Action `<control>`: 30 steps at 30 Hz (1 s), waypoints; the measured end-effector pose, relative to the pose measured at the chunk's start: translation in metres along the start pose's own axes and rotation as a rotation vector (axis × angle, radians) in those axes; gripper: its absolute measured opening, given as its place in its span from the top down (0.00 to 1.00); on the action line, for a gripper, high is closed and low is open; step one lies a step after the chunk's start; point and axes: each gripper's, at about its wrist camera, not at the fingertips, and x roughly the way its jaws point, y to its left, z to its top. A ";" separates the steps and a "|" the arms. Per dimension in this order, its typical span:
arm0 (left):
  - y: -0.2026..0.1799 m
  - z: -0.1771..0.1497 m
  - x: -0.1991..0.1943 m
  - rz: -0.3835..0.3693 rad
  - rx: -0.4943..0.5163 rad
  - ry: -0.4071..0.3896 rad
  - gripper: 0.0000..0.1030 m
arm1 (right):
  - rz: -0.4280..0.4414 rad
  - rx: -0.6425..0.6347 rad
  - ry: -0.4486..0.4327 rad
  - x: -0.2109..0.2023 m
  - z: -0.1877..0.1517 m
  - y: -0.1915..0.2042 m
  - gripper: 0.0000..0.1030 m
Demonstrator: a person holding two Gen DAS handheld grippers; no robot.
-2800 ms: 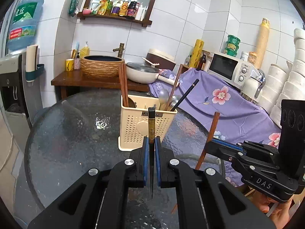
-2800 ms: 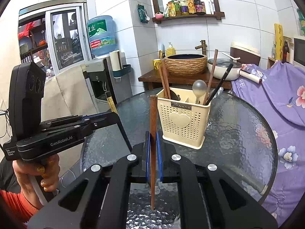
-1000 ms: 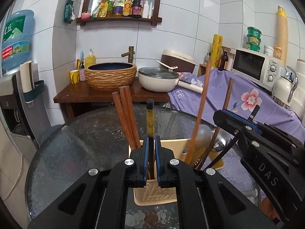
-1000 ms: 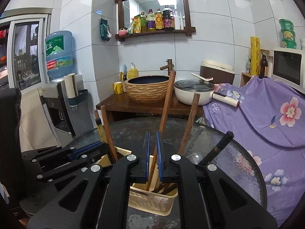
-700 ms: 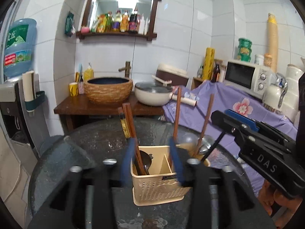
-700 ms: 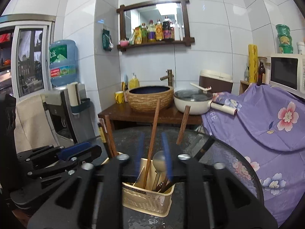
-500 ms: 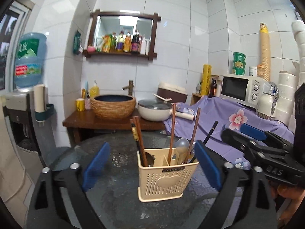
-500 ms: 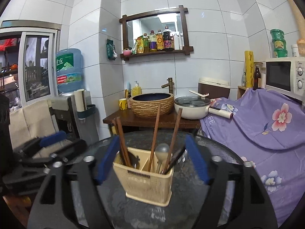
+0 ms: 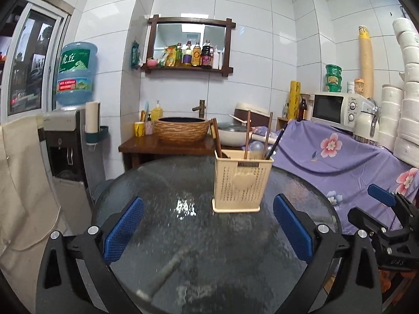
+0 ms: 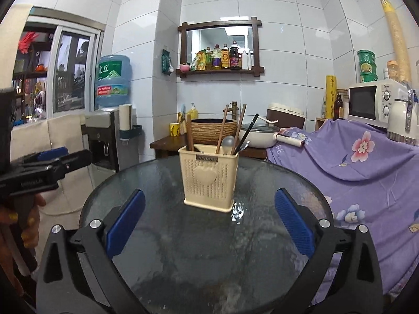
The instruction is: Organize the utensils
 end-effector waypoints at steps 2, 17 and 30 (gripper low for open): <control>-0.001 -0.006 -0.013 0.000 0.005 -0.001 0.06 | 0.021 0.011 0.007 -0.011 -0.008 0.002 0.05; -0.018 -0.008 -0.050 -0.091 -0.046 -0.050 0.06 | 0.027 0.037 -0.026 -0.062 -0.021 0.006 0.05; -0.022 -0.022 -0.043 -0.063 0.025 0.011 0.06 | -0.003 0.011 -0.030 -0.059 -0.022 0.015 0.05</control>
